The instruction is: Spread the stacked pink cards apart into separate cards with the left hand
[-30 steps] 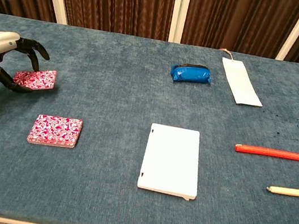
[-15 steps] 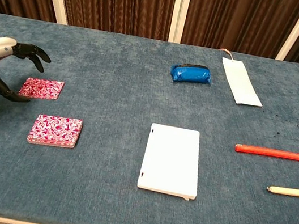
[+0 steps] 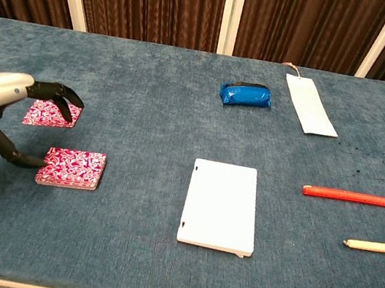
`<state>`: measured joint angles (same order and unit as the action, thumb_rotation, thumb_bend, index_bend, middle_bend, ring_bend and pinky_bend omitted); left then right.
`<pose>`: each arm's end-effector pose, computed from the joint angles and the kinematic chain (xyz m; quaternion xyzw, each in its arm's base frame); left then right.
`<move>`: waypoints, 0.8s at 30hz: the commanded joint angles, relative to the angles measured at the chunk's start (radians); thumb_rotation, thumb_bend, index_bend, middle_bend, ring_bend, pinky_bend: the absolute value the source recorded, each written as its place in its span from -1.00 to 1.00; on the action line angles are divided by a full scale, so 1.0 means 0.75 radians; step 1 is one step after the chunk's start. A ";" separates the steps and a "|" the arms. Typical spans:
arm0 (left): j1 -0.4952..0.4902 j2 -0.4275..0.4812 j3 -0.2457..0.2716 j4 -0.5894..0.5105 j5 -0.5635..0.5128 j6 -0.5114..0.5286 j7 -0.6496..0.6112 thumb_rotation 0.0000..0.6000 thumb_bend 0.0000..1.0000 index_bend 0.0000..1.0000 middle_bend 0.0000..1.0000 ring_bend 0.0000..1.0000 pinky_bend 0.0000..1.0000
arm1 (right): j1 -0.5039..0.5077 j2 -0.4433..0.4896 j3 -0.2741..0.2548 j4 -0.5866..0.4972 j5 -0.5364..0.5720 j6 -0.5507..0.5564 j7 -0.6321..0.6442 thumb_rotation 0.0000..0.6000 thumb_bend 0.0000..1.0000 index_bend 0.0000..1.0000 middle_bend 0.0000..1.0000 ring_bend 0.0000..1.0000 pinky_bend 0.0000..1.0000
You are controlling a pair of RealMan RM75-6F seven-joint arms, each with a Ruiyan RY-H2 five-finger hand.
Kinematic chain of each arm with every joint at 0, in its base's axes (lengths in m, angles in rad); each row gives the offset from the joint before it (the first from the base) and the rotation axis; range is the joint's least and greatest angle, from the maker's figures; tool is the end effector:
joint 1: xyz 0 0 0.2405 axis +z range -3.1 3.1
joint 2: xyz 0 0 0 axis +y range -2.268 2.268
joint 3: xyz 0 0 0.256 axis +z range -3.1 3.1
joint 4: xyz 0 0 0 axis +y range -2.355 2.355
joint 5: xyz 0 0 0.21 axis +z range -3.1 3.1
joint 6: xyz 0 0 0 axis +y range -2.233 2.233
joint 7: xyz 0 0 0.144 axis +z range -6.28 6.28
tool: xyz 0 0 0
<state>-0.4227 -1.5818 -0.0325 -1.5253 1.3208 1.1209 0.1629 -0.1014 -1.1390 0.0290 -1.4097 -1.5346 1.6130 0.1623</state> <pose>-0.2162 0.2446 -0.0294 -0.6854 -0.4790 -0.3819 0.3937 -0.3623 -0.1134 0.1853 0.5525 -0.3925 0.3666 0.6374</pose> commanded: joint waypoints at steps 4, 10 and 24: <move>0.026 -0.123 -0.008 0.015 -0.058 0.059 0.151 1.00 -0.72 -0.63 -0.42 -0.80 -0.76 | 0.000 0.001 0.002 0.002 0.000 0.004 0.009 1.00 -0.73 -1.00 -1.00 -1.00 -1.00; 0.036 -0.208 -0.026 0.034 -0.127 0.082 0.268 1.00 -0.72 -0.63 -0.40 -0.80 -0.76 | -0.002 0.004 0.003 0.008 0.001 0.007 0.023 1.00 -0.73 -1.00 -1.00 -1.00 -1.00; 0.046 -0.228 -0.036 0.065 -0.152 0.082 0.281 1.00 -0.72 -0.63 -0.35 -0.80 -0.76 | 0.002 -0.006 0.002 0.023 0.005 -0.003 0.028 1.00 -0.73 -1.00 -1.00 -1.00 -1.00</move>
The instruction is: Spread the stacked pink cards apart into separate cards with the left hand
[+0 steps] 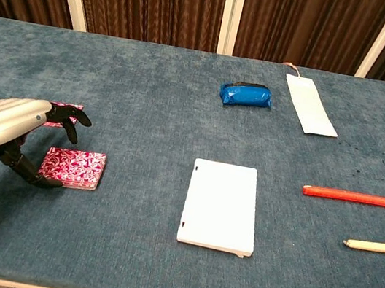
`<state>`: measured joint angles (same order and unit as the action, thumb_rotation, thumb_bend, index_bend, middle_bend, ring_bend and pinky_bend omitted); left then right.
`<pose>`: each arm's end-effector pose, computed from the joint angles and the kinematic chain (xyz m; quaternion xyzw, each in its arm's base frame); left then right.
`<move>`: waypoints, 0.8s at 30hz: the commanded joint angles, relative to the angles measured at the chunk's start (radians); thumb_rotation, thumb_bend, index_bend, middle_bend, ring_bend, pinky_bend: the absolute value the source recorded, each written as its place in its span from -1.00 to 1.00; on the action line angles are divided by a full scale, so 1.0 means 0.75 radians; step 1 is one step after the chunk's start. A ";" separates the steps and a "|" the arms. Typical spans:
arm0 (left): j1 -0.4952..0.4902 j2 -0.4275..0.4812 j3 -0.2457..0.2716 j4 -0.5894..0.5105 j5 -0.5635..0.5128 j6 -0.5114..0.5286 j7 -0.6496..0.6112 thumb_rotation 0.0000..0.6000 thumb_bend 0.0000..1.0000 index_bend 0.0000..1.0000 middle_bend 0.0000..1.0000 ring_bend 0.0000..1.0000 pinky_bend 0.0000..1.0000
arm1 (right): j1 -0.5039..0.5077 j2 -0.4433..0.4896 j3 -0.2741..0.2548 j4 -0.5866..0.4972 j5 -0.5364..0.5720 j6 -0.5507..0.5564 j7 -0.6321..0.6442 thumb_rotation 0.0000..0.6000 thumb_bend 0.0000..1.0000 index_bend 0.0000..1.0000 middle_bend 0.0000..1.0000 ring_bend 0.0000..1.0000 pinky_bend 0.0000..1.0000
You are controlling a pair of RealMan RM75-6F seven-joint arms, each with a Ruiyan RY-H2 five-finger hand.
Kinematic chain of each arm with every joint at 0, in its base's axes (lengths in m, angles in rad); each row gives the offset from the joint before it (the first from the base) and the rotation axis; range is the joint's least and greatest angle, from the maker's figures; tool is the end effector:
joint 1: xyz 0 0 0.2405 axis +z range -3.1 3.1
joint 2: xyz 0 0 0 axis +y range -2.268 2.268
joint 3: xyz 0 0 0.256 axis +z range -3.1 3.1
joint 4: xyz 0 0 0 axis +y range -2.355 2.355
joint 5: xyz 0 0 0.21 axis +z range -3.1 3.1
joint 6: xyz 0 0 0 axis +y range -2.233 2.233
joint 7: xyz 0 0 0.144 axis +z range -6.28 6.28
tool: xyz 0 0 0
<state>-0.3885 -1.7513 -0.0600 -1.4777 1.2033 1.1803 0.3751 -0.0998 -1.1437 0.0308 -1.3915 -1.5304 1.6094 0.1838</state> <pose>-0.2042 0.2344 -0.0656 -0.6673 -0.4827 -0.3565 0.4411 -0.3656 -0.1140 0.1860 0.5500 -0.3952 0.3687 0.6367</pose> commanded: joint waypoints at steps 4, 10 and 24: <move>0.003 -0.007 0.001 0.006 0.007 0.002 -0.005 1.00 -0.72 -0.62 -0.34 -0.80 -0.76 | -0.002 0.002 0.000 -0.003 0.000 0.005 -0.003 1.00 -0.73 -1.00 -1.00 -1.00 -1.00; 0.000 -0.016 -0.006 0.030 -0.005 -0.010 -0.004 1.00 -0.72 -0.62 -0.34 -0.80 -0.76 | -0.002 0.002 0.000 -0.004 0.001 0.003 -0.005 1.00 -0.73 -1.00 -1.00 -1.00 -1.00; 0.000 -0.018 -0.008 0.032 0.014 -0.012 -0.020 1.00 -0.72 -0.57 -0.29 -0.80 -0.76 | -0.002 0.001 0.001 0.000 0.002 0.004 -0.002 1.00 -0.73 -1.00 -1.00 -1.00 -1.00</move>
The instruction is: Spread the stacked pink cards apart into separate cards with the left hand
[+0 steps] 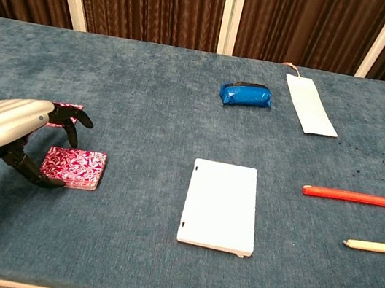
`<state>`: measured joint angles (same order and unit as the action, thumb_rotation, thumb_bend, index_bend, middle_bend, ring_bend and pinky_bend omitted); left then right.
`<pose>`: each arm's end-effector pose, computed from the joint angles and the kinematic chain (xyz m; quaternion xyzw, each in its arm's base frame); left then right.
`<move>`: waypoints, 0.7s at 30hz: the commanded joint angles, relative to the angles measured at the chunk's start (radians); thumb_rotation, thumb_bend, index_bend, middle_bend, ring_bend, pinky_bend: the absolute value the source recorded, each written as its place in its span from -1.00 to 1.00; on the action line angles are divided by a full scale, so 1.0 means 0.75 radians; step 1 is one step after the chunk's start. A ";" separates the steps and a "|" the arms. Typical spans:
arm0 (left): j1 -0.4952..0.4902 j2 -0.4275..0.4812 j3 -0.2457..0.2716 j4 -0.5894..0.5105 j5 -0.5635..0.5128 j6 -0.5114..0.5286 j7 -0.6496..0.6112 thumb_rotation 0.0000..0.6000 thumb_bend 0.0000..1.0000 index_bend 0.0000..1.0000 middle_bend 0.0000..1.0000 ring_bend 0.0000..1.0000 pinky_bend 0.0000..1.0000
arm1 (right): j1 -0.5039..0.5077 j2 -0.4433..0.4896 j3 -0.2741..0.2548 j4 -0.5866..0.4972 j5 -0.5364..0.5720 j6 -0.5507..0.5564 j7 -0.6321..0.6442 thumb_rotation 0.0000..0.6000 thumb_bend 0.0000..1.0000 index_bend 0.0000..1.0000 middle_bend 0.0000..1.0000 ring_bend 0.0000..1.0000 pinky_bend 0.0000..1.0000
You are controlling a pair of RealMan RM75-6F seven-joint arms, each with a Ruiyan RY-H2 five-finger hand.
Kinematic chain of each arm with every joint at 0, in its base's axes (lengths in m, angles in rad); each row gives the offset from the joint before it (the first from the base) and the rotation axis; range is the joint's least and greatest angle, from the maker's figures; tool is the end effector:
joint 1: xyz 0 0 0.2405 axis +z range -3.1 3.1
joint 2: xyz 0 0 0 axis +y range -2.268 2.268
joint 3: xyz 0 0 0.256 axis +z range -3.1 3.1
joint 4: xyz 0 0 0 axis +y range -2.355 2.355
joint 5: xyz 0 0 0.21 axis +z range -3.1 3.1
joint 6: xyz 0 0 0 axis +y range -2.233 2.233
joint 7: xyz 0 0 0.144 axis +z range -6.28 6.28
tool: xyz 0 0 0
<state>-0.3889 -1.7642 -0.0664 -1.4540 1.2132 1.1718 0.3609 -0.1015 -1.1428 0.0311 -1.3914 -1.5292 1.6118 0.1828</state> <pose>-0.2045 0.2364 -0.0688 -0.6669 -0.4825 -0.3593 0.4397 -0.3658 -0.1134 0.1867 0.5493 -0.3943 0.3681 0.6382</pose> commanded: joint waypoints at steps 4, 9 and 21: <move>0.001 -0.004 0.000 0.006 -0.001 -0.004 -0.006 1.00 -0.72 -0.57 -0.29 -0.80 -0.76 | 0.000 0.000 0.000 -0.001 0.000 0.000 -0.002 1.00 -0.73 -1.00 -1.00 -1.00 -1.00; 0.002 -0.007 0.002 0.011 0.002 -0.007 -0.012 1.00 -0.72 -0.56 -0.29 -0.80 -0.76 | 0.000 0.000 0.000 -0.001 0.000 0.000 -0.002 1.00 -0.73 -1.00 -1.00 -1.00 -1.00; 0.002 -0.016 -0.003 0.019 0.015 -0.002 -0.021 1.00 -0.69 -0.52 -0.23 -0.80 -0.76 | -0.001 -0.003 0.000 0.010 0.005 -0.005 0.010 1.00 -0.73 -1.00 -1.00 -1.00 -1.00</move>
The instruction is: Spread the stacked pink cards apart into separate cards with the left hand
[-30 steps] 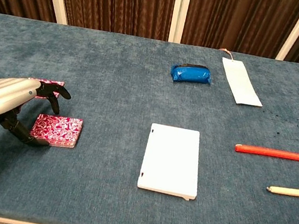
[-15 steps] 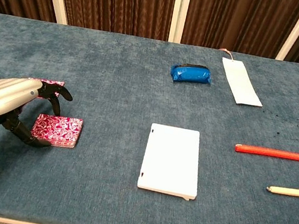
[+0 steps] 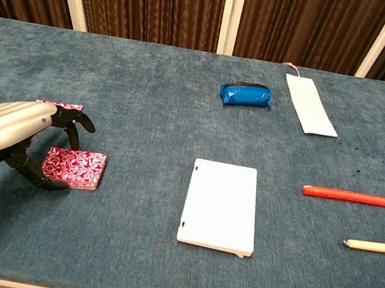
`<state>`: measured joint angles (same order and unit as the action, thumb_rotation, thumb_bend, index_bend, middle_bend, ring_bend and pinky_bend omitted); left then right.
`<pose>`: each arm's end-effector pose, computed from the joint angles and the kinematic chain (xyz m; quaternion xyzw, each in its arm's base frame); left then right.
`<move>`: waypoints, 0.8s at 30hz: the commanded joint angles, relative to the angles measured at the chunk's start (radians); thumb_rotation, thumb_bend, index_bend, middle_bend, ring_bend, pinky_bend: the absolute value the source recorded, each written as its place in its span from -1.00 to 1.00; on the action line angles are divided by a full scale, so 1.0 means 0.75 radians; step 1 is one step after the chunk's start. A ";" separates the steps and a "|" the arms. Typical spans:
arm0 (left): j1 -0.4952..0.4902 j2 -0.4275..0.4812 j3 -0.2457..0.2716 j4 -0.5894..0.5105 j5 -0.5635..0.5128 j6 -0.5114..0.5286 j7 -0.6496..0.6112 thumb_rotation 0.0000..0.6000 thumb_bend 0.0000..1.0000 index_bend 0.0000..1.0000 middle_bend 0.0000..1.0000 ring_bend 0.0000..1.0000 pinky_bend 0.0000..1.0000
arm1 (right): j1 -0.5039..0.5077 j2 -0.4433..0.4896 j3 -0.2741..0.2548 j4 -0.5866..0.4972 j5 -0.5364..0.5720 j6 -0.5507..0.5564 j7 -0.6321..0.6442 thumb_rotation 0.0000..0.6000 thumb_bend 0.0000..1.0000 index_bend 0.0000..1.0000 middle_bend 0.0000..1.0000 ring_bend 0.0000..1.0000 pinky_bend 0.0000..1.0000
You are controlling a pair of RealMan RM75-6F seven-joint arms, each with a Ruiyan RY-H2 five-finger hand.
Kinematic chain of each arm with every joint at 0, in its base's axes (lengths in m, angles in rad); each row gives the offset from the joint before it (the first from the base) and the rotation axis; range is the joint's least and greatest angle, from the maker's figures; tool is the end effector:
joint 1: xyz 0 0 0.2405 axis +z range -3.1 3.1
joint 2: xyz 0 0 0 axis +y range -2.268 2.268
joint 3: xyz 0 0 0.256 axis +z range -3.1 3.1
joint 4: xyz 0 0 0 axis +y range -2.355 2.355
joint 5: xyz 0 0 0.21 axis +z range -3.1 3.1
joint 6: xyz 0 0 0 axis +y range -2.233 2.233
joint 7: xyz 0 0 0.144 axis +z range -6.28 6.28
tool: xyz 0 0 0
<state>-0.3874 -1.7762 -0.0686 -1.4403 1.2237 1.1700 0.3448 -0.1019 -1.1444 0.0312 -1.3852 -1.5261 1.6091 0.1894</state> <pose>-0.2033 0.2364 -0.0716 -0.6647 -0.4847 -0.3645 0.4362 -0.3673 -0.1131 0.1869 0.5481 -0.3961 0.3674 0.6385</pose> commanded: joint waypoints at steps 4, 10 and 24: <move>0.000 0.000 0.000 0.004 0.000 -0.001 0.002 1.00 -0.69 -0.51 -0.21 -0.80 -0.76 | 0.000 0.000 0.001 0.002 0.002 -0.001 0.002 1.00 -0.73 -1.00 -1.00 -1.00 -1.00; 0.000 0.000 -0.001 0.010 -0.001 -0.005 0.003 1.00 -0.68 -0.50 -0.20 -0.80 -0.76 | -0.001 0.002 0.001 -0.002 0.002 0.000 0.001 1.00 -0.73 -1.00 -1.00 -1.00 -1.00; -0.001 -0.005 -0.007 0.015 -0.001 -0.006 -0.002 1.00 -0.68 -0.49 -0.19 -0.80 -0.76 | -0.001 0.004 0.001 -0.001 0.002 -0.002 0.005 1.00 -0.73 -1.00 -1.00 -1.00 -1.00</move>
<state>-0.3884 -1.7798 -0.0741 -1.4292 1.2231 1.1653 0.3435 -0.1024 -1.1416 0.0316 -1.3862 -1.5243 1.6075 0.1929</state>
